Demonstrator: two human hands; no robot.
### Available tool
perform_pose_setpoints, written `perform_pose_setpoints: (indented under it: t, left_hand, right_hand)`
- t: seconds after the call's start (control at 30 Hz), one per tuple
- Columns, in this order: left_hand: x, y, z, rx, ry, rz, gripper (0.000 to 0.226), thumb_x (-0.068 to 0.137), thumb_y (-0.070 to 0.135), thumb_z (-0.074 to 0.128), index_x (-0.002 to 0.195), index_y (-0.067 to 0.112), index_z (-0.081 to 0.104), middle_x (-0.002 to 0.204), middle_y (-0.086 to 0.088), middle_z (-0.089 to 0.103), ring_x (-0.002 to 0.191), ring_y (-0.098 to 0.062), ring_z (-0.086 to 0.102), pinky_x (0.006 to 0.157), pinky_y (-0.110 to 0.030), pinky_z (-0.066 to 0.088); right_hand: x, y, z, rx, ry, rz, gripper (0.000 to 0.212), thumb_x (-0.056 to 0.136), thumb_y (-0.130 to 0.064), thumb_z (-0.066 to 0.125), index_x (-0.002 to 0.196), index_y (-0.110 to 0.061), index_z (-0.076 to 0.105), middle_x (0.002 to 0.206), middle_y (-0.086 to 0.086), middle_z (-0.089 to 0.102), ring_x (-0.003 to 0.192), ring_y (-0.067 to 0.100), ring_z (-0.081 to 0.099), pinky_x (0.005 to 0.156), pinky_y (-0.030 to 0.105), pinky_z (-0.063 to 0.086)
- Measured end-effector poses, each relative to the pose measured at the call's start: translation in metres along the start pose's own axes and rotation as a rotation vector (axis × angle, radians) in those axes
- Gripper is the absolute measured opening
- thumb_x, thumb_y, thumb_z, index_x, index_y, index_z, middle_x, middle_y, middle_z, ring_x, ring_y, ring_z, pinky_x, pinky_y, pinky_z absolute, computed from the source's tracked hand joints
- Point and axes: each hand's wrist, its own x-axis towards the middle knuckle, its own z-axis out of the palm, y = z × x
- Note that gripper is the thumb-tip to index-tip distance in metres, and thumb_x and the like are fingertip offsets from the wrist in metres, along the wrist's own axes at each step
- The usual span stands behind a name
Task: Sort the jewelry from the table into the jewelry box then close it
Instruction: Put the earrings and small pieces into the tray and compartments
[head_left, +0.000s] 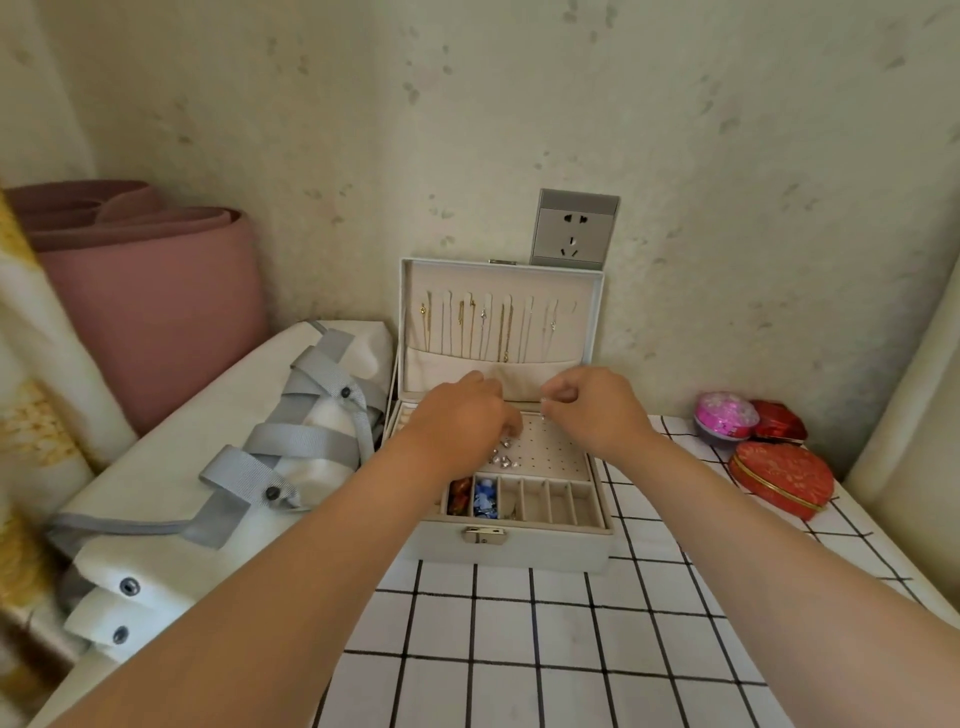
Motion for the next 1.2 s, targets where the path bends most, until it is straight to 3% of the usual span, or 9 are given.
perform_pose_setpoints:
  t: [0.13, 0.27, 0.37, 0.5, 0.63, 0.73, 0.93, 1.1, 1.2]
  left_hand:
    - [-0.001, -0.002, -0.006, -0.130, 0.102, -0.078, 0.033, 0.102, 0.024, 0.047, 0.133, 0.031, 0.056, 0.113, -0.001, 0.061, 0.108, -0.020, 0.052, 0.079, -0.036, 0.046]
    - [0.000, -0.006, -0.010, -0.495, 0.171, -0.260, 0.008, 0.097, 0.024, 0.057, 0.100, 0.021, 0.065, 0.090, 0.008, 0.062, 0.089, -0.013, 0.060, 0.078, -0.029, 0.049]
    - [0.001, -0.006, -0.011, -0.648, 0.174, -0.334, 0.010, 0.096, 0.024, 0.061, 0.086, 0.025, 0.061, 0.080, 0.015, 0.059, 0.077, -0.003, 0.055, 0.069, -0.016, 0.042]
    - [0.004, -0.004, -0.010, -0.857, 0.221, -0.422, 0.007, 0.089, 0.023, 0.071, 0.095, 0.019, 0.072, 0.090, 0.008, 0.068, 0.085, -0.004, 0.061, 0.078, -0.017, 0.047]
    - [0.004, 0.000, -0.013, -1.037, 0.268, -0.524, 0.017, 0.084, 0.019, 0.075, 0.100, 0.017, 0.071, 0.090, 0.004, 0.066, 0.083, -0.006, 0.061, 0.075, -0.016, 0.047]
    - [0.003, 0.000, -0.015, -1.118, 0.291, -0.552, 0.006, 0.088, 0.020, 0.072, 0.094, 0.019, 0.073, 0.085, 0.006, 0.069, 0.079, -0.005, 0.063, 0.075, -0.018, 0.048]
    - [0.002, 0.000, -0.017, -1.252, 0.238, -0.586, 0.010, 0.094, 0.022, 0.064, 0.097, 0.021, 0.074, 0.089, 0.001, 0.071, 0.070, -0.007, 0.061, 0.062, -0.020, 0.048]
    - [0.005, 0.005, -0.021, -1.278, 0.239, -0.623, 0.019, 0.089, 0.027, 0.071, 0.105, 0.019, 0.068, 0.096, 0.001, 0.070, 0.076, -0.009, 0.059, 0.066, -0.021, 0.047]
    - [0.007, 0.007, -0.023, -1.282, 0.241, -0.647, 0.022, 0.086, 0.031, 0.074, 0.102, 0.016, 0.068, 0.093, 0.002, 0.069, 0.080, -0.010, 0.061, 0.069, -0.023, 0.047]
  right_hand:
    - [-0.001, -0.007, 0.010, -0.120, -0.022, -0.062, 0.013, 0.089, -0.026, 0.070, 0.100, -0.026, 0.077, 0.100, -0.008, 0.074, 0.092, 0.009, 0.066, 0.083, 0.028, 0.054]
    - [-0.004, -0.011, 0.014, -0.219, -0.010, -0.147, 0.016, 0.091, -0.027, 0.067, 0.104, -0.027, 0.076, 0.102, -0.009, 0.073, 0.093, 0.010, 0.066, 0.082, 0.028, 0.053]
    - [-0.006, -0.012, 0.017, -0.281, 0.014, -0.228, 0.014, 0.092, -0.028, 0.066, 0.102, -0.028, 0.076, 0.100, -0.009, 0.072, 0.092, 0.012, 0.064, 0.080, 0.029, 0.052]
    - [-0.006, -0.014, 0.020, -0.408, 0.046, -0.299, 0.014, 0.093, -0.031, 0.062, 0.096, -0.029, 0.075, 0.094, -0.005, 0.067, 0.087, 0.016, 0.061, 0.070, 0.030, 0.049]
    - [-0.007, -0.017, 0.019, -0.445, 0.023, -0.321, 0.017, 0.094, -0.031, 0.060, 0.089, -0.027, 0.075, 0.087, -0.006, 0.065, 0.082, 0.017, 0.061, 0.065, 0.029, 0.046]
    - [-0.006, -0.016, 0.014, -0.373, -0.076, -0.311, 0.015, 0.092, -0.029, 0.062, 0.091, -0.030, 0.076, 0.089, -0.012, 0.066, 0.082, 0.011, 0.061, 0.069, 0.028, 0.048]
    - [0.001, -0.017, 0.003, -0.007, -0.130, -0.169, 0.025, 0.098, -0.016, 0.059, 0.120, -0.022, 0.068, 0.116, -0.007, 0.067, 0.104, 0.008, 0.060, 0.090, 0.026, 0.044]
    - [0.002, -0.035, -0.018, 0.319, -0.224, -0.183, 0.030, 0.086, -0.012, 0.076, 0.113, -0.023, 0.073, 0.094, -0.004, 0.072, 0.066, -0.009, 0.061, 0.065, 0.016, 0.046]
    - [0.001, -0.038, -0.023, 0.314, -0.221, -0.209, 0.025, 0.082, -0.011, 0.080, 0.102, -0.026, 0.076, 0.091, -0.002, 0.074, 0.063, -0.008, 0.061, 0.061, 0.012, 0.045]
